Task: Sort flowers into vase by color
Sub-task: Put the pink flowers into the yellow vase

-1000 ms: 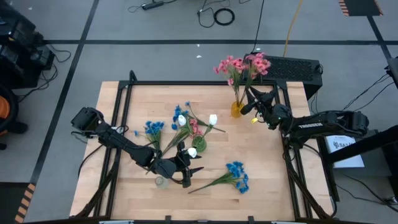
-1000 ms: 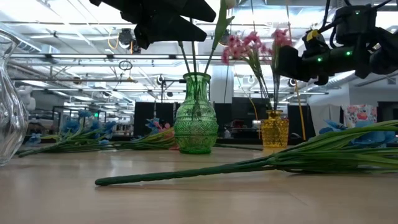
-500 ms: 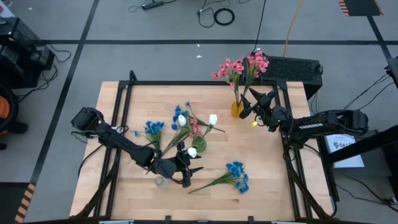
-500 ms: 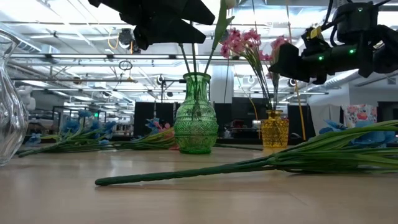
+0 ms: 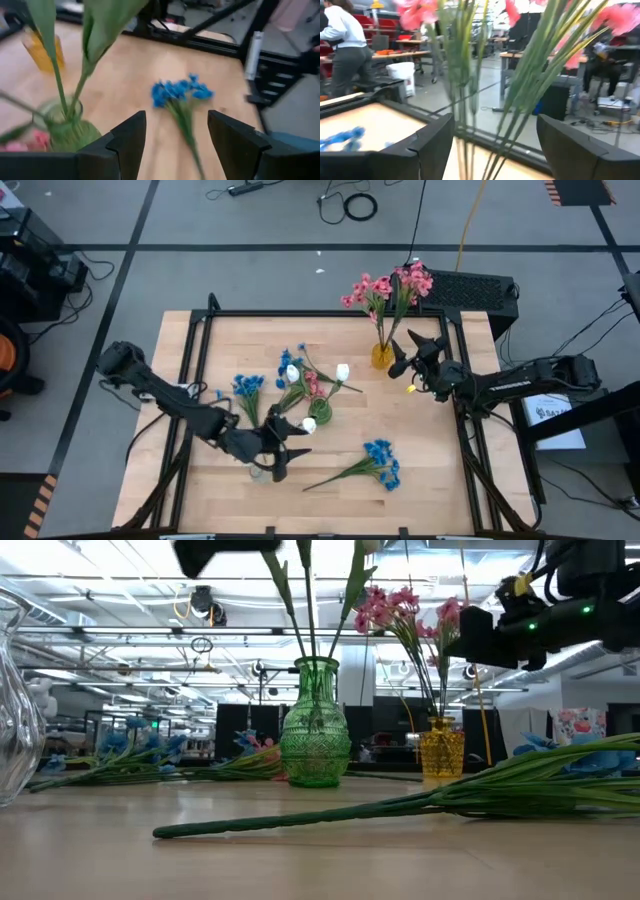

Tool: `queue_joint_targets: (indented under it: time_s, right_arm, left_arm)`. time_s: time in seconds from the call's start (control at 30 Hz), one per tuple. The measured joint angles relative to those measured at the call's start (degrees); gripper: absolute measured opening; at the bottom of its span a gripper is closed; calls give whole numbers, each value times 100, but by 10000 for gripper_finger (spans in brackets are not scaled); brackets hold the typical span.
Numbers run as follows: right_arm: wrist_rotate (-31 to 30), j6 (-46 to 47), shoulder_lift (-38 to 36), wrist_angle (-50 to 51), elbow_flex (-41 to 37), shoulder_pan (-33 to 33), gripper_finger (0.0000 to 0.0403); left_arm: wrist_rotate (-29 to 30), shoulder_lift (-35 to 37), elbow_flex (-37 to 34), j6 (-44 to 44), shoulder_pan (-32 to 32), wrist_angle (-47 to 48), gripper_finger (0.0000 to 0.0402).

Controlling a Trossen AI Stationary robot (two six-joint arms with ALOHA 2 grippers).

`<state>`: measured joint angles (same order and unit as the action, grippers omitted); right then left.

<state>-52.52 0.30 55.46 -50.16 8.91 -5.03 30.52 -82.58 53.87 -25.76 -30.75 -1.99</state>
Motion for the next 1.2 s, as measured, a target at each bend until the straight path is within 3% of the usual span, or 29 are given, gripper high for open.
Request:
queue_joint_targets:
  time_s: [0.1,0.23,0.33,0.5,0.63,0.83,1.2]
  right_arm:
    - [0,203,-127,249,0,265,274]
    - [2,216,-275,301,0,665,274]
    - [3,257,-373,301,0,939,274]
    - [-8,312,-509,82,0,1248,274]
    - [39,391,-643,115,0,1665,274]
    - [15,289,-731,103,0,2331,274]
    - [-6,-140,-902,22,0,2429,274]
  left_arm:
    - [-278,450,0,-639,-141,851,219]
    - [-213,803,0,-1588,-203,1951,219]
    - [0,798,0,-2240,-40,2740,219]
    - [-179,494,0,-2850,397,3615,219]
    - [-507,182,0,-2911,802,3987,219]
    - [-1103,-364,0,-2307,1286,4037,219]
    - [-1615,-1082,-4,-2150,1833,4223,219]
